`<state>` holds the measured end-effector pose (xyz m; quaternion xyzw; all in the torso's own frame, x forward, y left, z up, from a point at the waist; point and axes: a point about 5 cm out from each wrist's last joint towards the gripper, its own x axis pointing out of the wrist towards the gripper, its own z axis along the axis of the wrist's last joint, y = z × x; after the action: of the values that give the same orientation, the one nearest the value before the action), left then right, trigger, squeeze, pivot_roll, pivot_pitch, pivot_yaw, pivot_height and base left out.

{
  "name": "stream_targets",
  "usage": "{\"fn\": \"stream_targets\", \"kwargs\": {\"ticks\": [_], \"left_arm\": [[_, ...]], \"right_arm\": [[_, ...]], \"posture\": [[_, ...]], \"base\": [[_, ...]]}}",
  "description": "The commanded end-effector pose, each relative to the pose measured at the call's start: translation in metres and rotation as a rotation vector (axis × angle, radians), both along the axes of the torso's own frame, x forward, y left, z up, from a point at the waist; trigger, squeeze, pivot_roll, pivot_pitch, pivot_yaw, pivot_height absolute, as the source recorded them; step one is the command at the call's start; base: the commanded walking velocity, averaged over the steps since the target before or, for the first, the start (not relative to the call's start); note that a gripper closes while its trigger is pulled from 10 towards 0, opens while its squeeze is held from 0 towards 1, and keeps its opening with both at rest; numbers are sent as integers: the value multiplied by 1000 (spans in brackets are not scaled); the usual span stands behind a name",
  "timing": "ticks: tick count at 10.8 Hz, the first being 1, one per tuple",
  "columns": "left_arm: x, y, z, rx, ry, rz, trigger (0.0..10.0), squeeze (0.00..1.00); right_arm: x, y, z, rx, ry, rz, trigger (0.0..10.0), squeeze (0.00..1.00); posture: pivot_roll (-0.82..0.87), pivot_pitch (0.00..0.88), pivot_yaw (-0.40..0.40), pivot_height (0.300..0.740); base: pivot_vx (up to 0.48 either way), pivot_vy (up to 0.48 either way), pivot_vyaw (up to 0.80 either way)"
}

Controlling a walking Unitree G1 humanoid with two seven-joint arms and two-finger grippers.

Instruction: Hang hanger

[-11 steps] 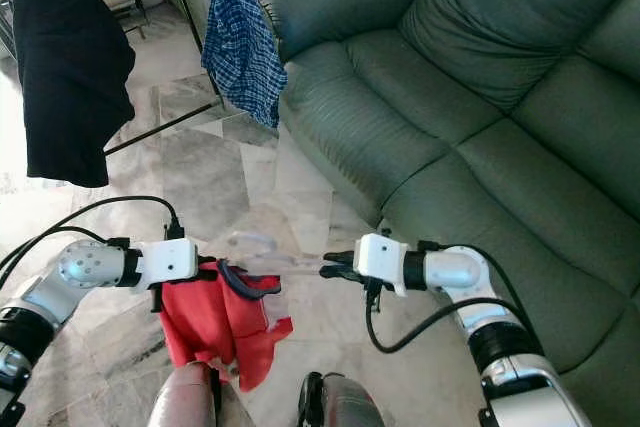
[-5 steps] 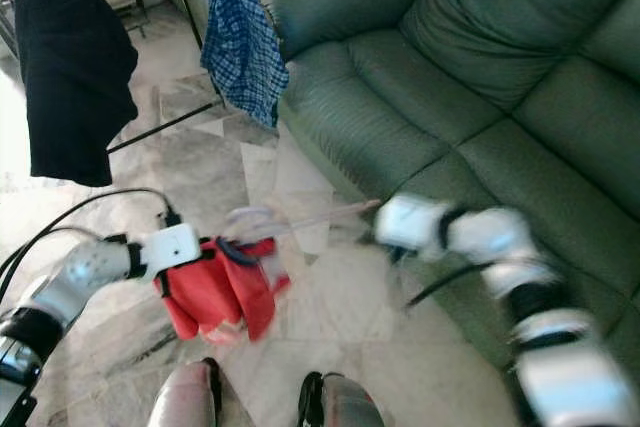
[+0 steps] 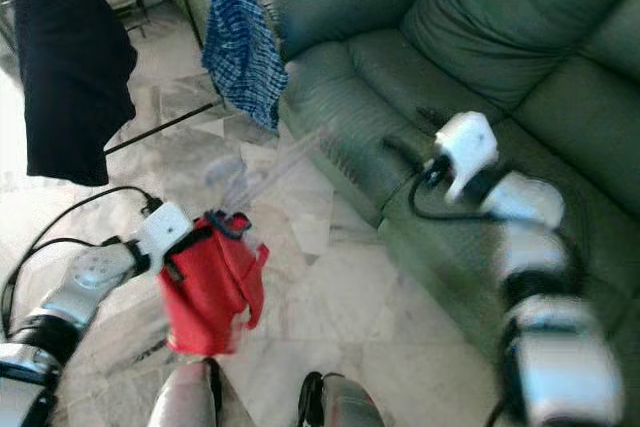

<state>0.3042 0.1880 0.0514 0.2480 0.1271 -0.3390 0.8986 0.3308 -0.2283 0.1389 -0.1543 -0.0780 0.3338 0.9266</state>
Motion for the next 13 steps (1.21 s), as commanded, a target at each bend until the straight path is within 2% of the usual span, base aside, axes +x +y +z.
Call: {"fn": "stream_targets", "kwargs": {"ticks": [1, 2, 3, 4, 5, 6, 7, 8, 9, 10, 11, 12, 13], "left_arm": [[3, -7, 10, -50, -39, -21, 0, 0], [2, -20, 25, -96, -92, -103, 0, 0], [-3, -32, 39, -105, -121, -218, 0, 0], [-9, -41, 50, -103, -141, -320, 0, 0], [-11, -48, 62, -88, -167, -395, 0, 0], [-14, -53, 73, -64, -185, -463, 0, 0], [-17, -50, 73, -5, -183, -499, 0, 0], [-19, -48, 72, 8, -174, -505, 0, 0], [-23, -54, 77, -26, -175, -530, 0, 0], [-24, -57, 79, -27, -177, -543, 0, 0], [-24, -60, 80, -21, -187, -552, 0, 0], [-24, -69, 92, -52, -226, -572, 0, 0], [-25, -75, 99, -72, -243, -583, 0, 0]], "right_arm": [[-8, -1, -14, 36, 77, 30, 10000, 1000], [-22, 11, -38, 57, 191, 115, 10000, 1000], [-38, 24, -59, 77, 316, 222, 10000, 1000], [-48, 33, -72, 61, 390, 284, 10000, 1000], [-51, 39, -81, 83, 437, 281, 10000, 1000], [-53, 40, -83, 105, 444, 265, 10000, 1000], [-57, 38, -83, 128, 441, 252, 10000, 1000], [-59, 35, -83, 140, 433, 235, 10000, 1000], [-59, 36, -83, 149, 434, 237, 10000, 1000], [-59, 39, -82, 150, 431, 241, 10000, 780], [-55, 46, -78, 174, 411, 253, 10000, 0], [-50, 60, -72, 196, 389, 274, 10000, 0], [-48, 64, -72, 195, 383, 284, 10000, 0]], "posture": [[64, 158, -72, 740], [66, 166, -69, 740], [72, 174, -67, 740], [73, 176, -63, 740], [72, 176, -64, 740], [76, 176, -64, 740], [70, 177, -60, 740], [68, 178, -59, 740], [67, 178, -58, 740], [70, 176, -56, 740], [73, 173, -55, 740], [78, 170, -54, 740], [78, 170, -54, 740]], "base": [[0, 0, 0], [0, 0, 0], [0, 0, 0], [0, 0, 0], [0, 0, 0], [0, 0, 0], [0, 0, 0], [0, 0, 0], [0, 0, 0], [0, 0, 0], [0, 0, 0], [0, 0, 0], [0, 0, 0]]}}
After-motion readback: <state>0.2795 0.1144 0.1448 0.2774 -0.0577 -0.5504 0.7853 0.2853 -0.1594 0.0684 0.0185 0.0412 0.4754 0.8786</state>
